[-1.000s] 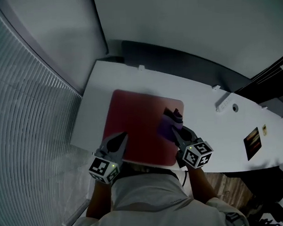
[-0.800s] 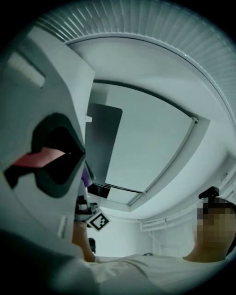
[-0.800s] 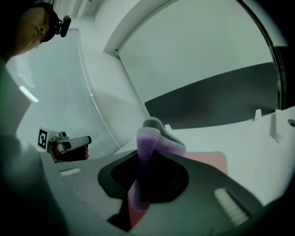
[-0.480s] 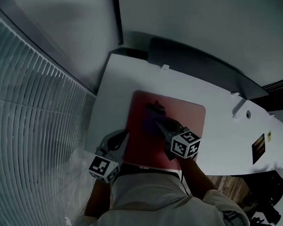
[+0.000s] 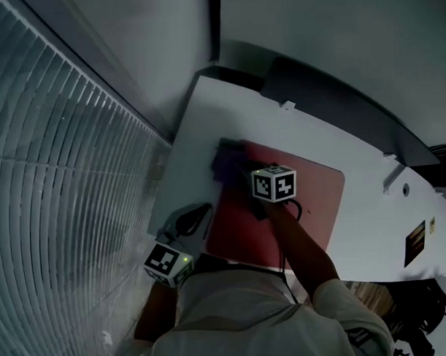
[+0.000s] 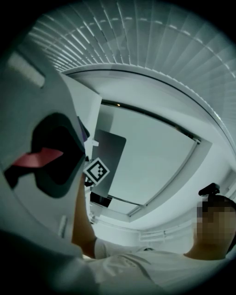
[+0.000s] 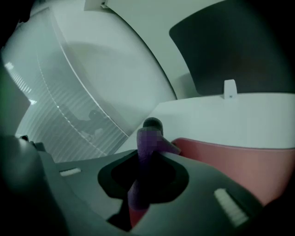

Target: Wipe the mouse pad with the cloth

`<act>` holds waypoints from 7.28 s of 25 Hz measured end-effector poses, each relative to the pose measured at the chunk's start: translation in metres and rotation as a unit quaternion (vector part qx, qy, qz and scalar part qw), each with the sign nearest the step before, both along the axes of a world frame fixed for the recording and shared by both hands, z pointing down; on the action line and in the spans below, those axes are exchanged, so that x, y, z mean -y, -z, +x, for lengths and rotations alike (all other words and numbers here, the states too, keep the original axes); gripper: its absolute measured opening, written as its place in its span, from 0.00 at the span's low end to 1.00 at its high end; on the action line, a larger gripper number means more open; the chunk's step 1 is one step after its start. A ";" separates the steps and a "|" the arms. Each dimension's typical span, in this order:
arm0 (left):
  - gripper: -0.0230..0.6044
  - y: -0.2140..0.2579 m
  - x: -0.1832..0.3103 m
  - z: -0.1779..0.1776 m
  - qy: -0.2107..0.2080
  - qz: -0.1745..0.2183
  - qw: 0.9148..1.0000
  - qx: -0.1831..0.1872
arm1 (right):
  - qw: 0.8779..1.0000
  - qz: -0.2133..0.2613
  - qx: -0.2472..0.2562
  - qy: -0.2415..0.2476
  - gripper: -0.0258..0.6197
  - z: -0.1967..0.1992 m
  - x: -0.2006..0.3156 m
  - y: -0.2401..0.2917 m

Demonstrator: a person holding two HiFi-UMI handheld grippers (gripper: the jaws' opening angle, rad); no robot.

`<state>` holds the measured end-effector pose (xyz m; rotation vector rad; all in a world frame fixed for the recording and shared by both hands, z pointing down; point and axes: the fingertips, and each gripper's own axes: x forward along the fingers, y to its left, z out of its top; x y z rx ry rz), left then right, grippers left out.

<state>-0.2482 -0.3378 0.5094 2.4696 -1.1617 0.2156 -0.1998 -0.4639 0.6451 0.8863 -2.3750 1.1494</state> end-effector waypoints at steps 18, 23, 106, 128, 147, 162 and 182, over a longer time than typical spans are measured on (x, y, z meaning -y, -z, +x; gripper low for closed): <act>0.04 0.010 -0.021 0.096 -0.045 0.002 0.999 -0.003 | 0.988 -0.029 -0.108 -0.108 0.12 0.182 -0.018 -0.038; 0.04 0.014 -0.036 0.145 -0.067 0.002 0.998 -0.016 | 0.983 -0.034 -0.125 -0.133 0.12 0.249 -0.035 -0.038; 0.04 0.057 -0.137 0.203 -0.114 0.036 0.993 -0.001 | 0.973 -0.066 -0.093 -0.201 0.12 0.337 -0.174 -0.031; 0.04 0.060 -0.166 0.236 -0.111 0.042 0.993 0.002 | 0.959 0.053 -0.120 -0.250 0.12 0.428 -0.228 0.054; 0.04 0.072 -0.221 -0.017 -0.009 0.031 0.999 0.017 | 0.994 0.107 -0.010 -0.015 0.12 -0.005 -0.200 0.092; 0.04 0.066 -0.208 -0.001 0.024 0.021 0.999 -0.002 | 0.992 0.011 -0.125 -0.033 0.12 0.031 -0.180 -0.011; 0.04 0.054 -0.210 0.217 -0.085 0.027 0.996 -0.003 | 0.975 -0.026 -0.154 -0.157 0.12 0.325 -0.235 -0.040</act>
